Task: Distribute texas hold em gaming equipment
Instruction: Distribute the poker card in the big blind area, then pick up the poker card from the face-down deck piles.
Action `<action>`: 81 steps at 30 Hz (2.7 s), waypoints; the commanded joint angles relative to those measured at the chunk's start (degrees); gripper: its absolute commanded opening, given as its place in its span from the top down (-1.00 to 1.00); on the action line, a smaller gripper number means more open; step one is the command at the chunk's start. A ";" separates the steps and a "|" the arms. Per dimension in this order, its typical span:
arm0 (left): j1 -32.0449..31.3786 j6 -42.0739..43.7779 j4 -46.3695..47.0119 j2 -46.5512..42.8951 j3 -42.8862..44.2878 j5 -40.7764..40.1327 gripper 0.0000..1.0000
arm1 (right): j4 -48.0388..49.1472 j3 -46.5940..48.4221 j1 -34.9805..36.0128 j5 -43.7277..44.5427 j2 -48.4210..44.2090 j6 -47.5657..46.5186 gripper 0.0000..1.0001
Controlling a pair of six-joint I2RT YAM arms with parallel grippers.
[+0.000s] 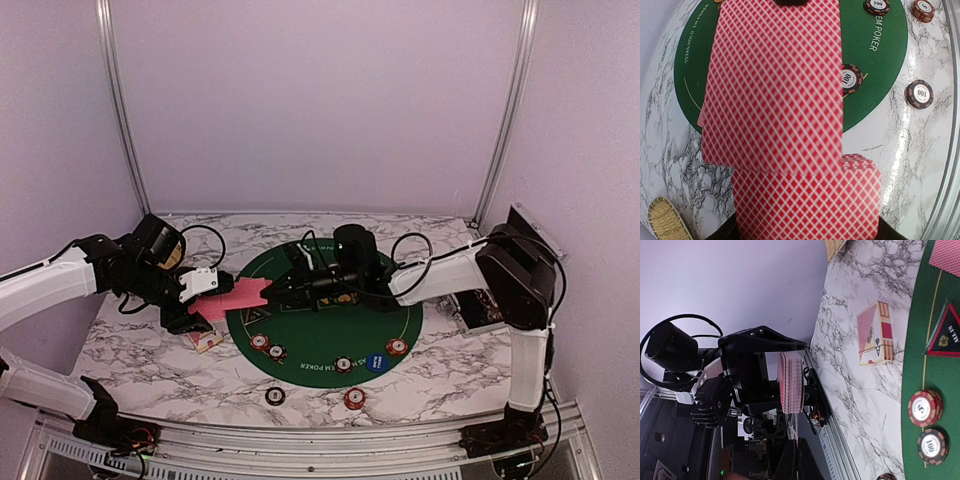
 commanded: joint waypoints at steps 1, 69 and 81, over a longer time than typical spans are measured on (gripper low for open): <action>0.17 -0.13 0.10 -0.11 -0.37 -0.16 0.66 | -1.39 -2.60 -3.46 -1.46 -4.82 -3.18 0.99; 0.17 -1.95 -0.11 0.22 0.12 1.28 0.67 | -39.78 37.05 -27.03 15.16 16.97 -27.08 -0.18; 0.17 -3.80 -0.11 1.64 2.93 2.70 0.67 | -29.91 13.06 -17.77 11.42 -3.60 -25.83 -0.60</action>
